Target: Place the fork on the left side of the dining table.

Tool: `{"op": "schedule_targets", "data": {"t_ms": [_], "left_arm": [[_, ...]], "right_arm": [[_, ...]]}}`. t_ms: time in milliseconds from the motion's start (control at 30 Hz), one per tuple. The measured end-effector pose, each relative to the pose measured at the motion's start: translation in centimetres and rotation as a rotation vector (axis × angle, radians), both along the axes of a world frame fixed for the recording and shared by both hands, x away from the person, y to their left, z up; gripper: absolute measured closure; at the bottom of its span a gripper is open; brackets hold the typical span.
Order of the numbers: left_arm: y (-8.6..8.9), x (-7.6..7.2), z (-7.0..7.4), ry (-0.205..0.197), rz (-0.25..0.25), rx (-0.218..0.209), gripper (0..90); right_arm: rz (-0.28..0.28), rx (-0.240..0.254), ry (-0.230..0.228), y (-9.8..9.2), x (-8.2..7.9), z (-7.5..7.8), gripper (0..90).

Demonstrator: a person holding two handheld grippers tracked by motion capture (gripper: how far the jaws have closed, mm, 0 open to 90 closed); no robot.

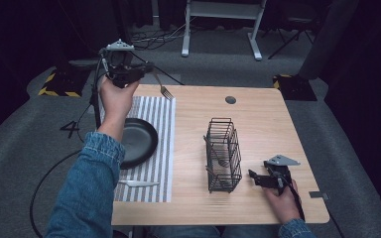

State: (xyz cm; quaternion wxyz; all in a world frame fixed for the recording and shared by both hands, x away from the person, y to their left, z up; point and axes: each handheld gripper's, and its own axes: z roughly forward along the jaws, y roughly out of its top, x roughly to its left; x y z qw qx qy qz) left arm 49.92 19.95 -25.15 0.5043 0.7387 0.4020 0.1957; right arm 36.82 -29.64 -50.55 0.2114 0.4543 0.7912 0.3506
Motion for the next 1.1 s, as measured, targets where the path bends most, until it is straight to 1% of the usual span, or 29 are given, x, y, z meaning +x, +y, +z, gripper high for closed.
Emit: {"op": "schedule_targets", "data": {"t_ms": [200,267,367,433,533,633,733,767,800,867,900,1000,1100], "left_arm": [[0.6,1.0,-0.9,0.019,0.027,-0.003,86.3],[1.0,1.3,-1.3,0.026,0.044,-0.02,86.3],[1.6,1.8,-2.0,0.041,0.078,-0.059,86.3],[1.9,2.1,-2.4,0.056,0.086,-0.072,86.3],[1.9,2.4,-2.7,0.055,0.092,-0.055,86.3],[2.1,2.5,-3.0,0.064,0.101,-0.061,86.3],[2.2,2.9,-3.7,0.072,0.144,-0.055,86.3],[2.3,3.0,-3.9,0.076,0.153,-0.058,86.3],[2.5,3.2,-4.2,0.087,0.167,-0.07,86.3],[2.6,3.4,-4.6,0.095,0.174,-0.079,86.4],[2.7,3.5,-4.8,0.104,0.178,-0.074,86.3],[2.8,3.7,-5.3,0.114,0.196,-0.061,86.3],[3.3,3.8,-5.8,0.125,0.216,-0.076,86.3]], "right_arm": [[0.0,0.0,0.0,0.0,0.0,0.0,24.2],[0.0,0.0,0.0,0.0,0.0,0.0,24.2],[0.0,0.0,0.0,0.0,0.0,0.0,24.2],[0.0,0.0,0.0,0.0,0.0,0.0,24.2],[0.0,0.0,0.0,0.0,0.0,0.0,24.2],[-0.001,-0.001,0.0,0.0,0.0,0.0,24.2],[-0.002,0.0,0.0,0.0,0.0,0.0,24.2],[-0.002,0.0,0.0,0.0,0.0,0.0,24.2],[-0.002,0.0,0.0,0.0,0.0,0.0,24.2],[-0.002,0.0,0.0,0.0,0.0,0.0,24.2],[-0.002,0.0,0.0,0.0,0.0,0.0,24.2],[-0.002,0.0,0.0,0.0,0.0,0.0,24.2],[-0.002,0.0,0.0,0.0,0.0,0.0,24.2]]}}
